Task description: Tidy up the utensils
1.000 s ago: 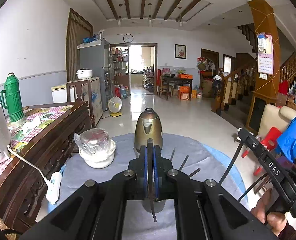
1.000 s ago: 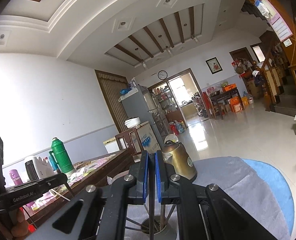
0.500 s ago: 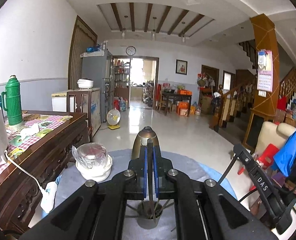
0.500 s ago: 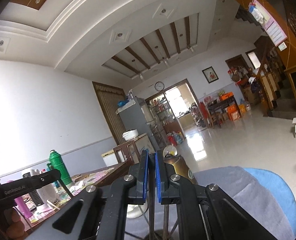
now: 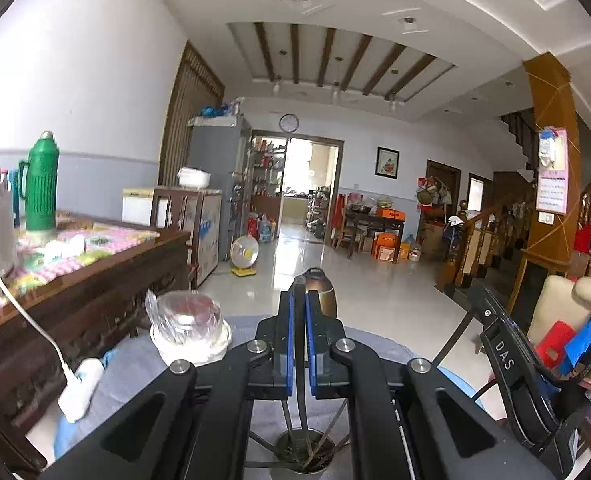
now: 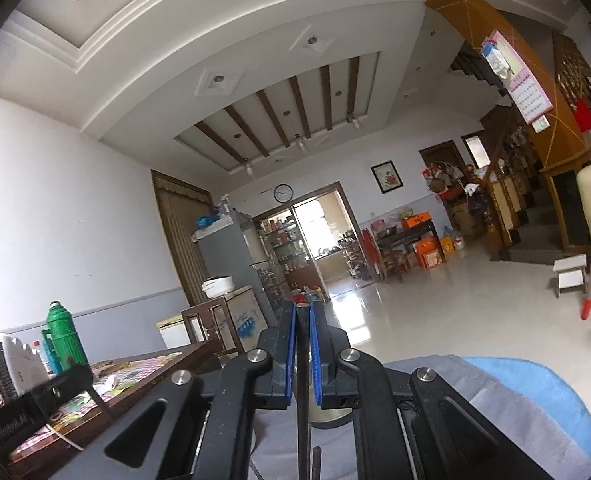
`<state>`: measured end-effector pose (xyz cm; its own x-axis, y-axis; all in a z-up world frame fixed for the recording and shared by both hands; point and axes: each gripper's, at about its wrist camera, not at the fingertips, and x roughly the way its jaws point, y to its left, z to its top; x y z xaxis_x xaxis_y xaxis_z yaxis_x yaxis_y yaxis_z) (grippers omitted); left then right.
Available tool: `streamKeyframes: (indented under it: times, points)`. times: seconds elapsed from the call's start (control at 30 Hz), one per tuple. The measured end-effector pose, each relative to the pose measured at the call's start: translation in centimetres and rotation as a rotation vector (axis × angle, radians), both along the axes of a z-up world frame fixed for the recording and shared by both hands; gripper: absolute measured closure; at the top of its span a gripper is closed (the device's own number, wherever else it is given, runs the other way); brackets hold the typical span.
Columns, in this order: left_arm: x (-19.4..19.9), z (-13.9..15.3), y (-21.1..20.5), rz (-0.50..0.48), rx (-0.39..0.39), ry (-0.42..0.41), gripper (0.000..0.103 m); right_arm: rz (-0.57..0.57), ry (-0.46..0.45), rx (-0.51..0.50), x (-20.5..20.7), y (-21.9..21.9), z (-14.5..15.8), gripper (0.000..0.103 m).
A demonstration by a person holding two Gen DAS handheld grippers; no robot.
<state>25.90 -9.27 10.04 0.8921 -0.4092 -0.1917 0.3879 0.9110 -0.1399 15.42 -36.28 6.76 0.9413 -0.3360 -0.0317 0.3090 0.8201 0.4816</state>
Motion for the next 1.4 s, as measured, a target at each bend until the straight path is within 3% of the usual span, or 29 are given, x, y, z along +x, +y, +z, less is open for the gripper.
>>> streamKeyframes:
  times: [0.17, 0.33, 0.5, 0.53, 0.57, 0.63, 0.67, 0.73, 0.8, 0.9, 0.93, 1.0, 1.17, 1.4]
  points:
    - [0.6, -1.6, -1.2, 0.011, 0.051, 0.021, 0.097, 0.005, 0.052, -0.012, 1.8, 0.6, -0.9, 0.095]
    - [1.4, -3.2, -1.6, 0.000, 0.097, 0.095, 0.097, 0.070, 0.128, -0.005, 2.7, 0.2, -2.8, 0.095]
    - [1.4, -2.6, -0.7, -0.007, 0.101, 0.123, 0.096, 0.166, 0.166, 0.040, 2.4, -0.6, -3.9, 0.094]
    - [1.2, -2.3, -0.4, -0.016, 0.105, 0.126, 0.093, 0.188, 0.175, 0.050, 2.1, -0.9, -4.0, 0.094]
    - [1.0, -2.0, -0.2, -0.017, 0.113, 0.121, 0.082, 0.197, 0.180, 0.056, 1.8, -1.1, -4.1, 0.094]
    - [0.4, -1.5, 0.2, -0.001, 0.134, 0.103, 0.050, 0.215, 0.177, 0.067, 1.1, -1.3, -4.0, 0.092]
    - [-0.2, -1.2, 0.5, 0.006, 0.146, 0.089, 0.046, 0.223, 0.175, 0.074, 0.9, -1.4, -3.9, 0.091]
    - [-1.4, -0.7, 1.2, 0.000, 0.161, 0.080, 0.036, 0.252, 0.173, 0.095, 0.0, -1.8, -3.8, 0.075]
    - [-2.1, -0.6, 1.8, -0.007, 0.190, 0.097, 0.025, 0.264, 0.163, 0.102, -1.1, -1.6, -3.5, 0.068]
    - [-3.5, -1.0, 3.2, 0.003, 0.228, 0.125, 0.019, 0.284, 0.155, 0.101, -3.0, -1.9, -3.3, 0.062]
    - [-4.0, -1.4, 3.7, 0.004, 0.238, 0.147, 0.014, 0.285, 0.158, 0.096, -3.7, -1.9, -3.3, 0.048]
    - [-4.7, -2.3, 4.5, 0.001, 0.236, 0.195, 0.012, 0.291, 0.160, 0.092, -5.2, -1.9, -3.2, 0.040]
    - [-5.9, -5.7, 5.4, 0.040, 0.236, 0.334, 0.012, 0.324, 0.226, 0.061, -7.6, -0.3, -3.6, 0.040]
    - [-7.3, -8.0, 6.5, 0.125, 0.254, 0.386, 0.012, 0.365, 0.296, 0.026, -11.4, 2.5, -4.8, 0.040]
